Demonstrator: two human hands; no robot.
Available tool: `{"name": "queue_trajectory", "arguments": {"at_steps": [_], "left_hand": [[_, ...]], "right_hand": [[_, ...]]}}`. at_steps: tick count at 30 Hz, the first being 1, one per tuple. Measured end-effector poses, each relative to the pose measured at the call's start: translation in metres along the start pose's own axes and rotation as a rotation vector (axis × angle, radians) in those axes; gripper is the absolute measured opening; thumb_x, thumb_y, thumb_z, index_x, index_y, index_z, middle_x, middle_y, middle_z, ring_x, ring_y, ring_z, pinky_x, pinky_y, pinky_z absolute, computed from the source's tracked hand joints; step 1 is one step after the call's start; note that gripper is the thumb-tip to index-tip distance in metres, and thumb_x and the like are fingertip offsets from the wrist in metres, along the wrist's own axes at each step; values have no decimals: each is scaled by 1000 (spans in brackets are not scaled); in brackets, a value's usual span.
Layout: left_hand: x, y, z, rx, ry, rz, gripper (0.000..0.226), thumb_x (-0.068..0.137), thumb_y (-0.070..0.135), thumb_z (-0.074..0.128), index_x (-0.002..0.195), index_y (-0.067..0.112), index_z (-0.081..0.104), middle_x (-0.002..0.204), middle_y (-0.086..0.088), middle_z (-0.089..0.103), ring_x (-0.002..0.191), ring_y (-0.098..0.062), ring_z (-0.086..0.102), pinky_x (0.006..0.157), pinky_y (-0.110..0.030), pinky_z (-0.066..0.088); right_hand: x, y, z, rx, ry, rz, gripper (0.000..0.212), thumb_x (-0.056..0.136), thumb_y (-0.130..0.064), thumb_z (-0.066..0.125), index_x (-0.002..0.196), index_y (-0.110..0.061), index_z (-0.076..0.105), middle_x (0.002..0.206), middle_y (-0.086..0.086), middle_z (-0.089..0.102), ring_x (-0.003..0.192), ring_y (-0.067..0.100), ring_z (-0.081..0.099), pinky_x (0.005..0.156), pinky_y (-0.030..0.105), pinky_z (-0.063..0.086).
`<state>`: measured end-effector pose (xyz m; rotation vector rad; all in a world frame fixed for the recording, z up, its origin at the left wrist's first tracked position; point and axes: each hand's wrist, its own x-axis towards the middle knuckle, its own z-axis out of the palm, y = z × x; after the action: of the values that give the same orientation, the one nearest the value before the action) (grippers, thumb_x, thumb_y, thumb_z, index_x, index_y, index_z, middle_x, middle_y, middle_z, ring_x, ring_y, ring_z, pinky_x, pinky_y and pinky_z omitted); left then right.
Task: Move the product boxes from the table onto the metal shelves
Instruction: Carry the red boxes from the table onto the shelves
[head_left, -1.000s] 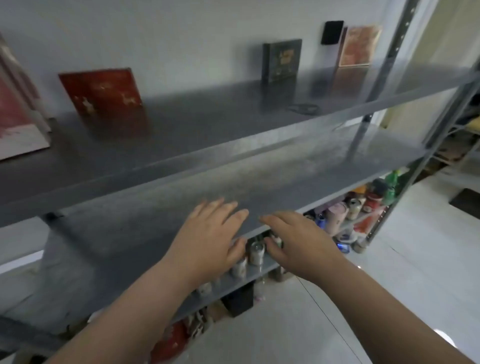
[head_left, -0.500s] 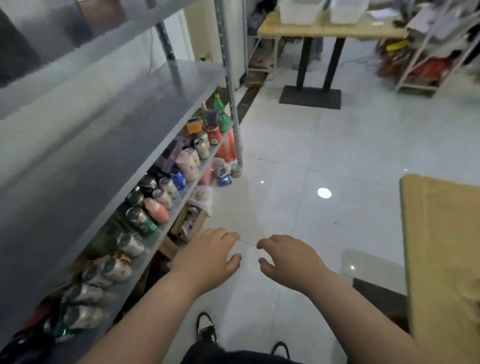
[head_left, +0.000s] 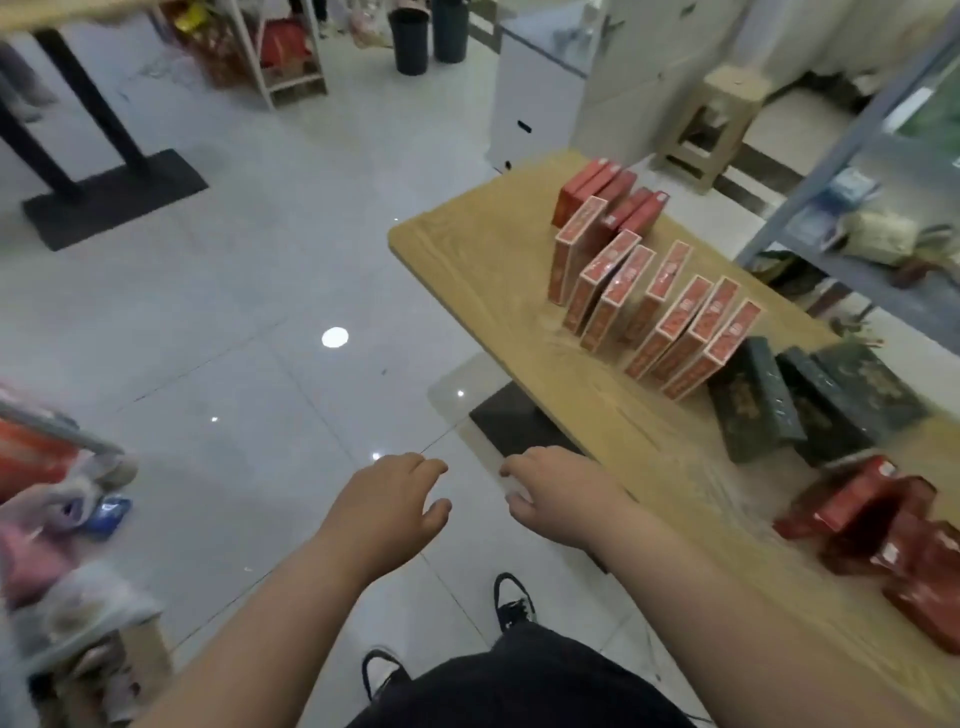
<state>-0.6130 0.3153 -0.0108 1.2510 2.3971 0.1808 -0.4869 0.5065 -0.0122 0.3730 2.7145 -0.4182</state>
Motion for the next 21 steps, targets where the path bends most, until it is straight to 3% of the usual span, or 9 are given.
{"name": "queue_trajectory", "arguments": {"at_steps": [4,11,21], "left_hand": [[31,34,4,18,-38,193,51,100,46,43,148,29,41,146,8,49,130,-15,47,103,-31,42],[72,104,10,91,-119,457,51,100,44,46,148,28,41,147,8,47,132,-12,46,104,-27,40],[166,222,16,188,-168,551,49,99,42,47,145,26,45,141,4,52,129,-18,46,102,-34,44]], "right_hand": [[-44,24,14,78,82,213,39,99,-39,44,133,-25,55,116,-1,62,105,20,60,76,36,52],[-107,63,27,202,139,480,33,97,-35,47,126,-24,59,115,-1,64,106,23,61,81,43,56],[-120,198,3,211,256,533,39,97,-38,47,132,-25,58,126,1,63,115,24,59,83,39,54]]}}
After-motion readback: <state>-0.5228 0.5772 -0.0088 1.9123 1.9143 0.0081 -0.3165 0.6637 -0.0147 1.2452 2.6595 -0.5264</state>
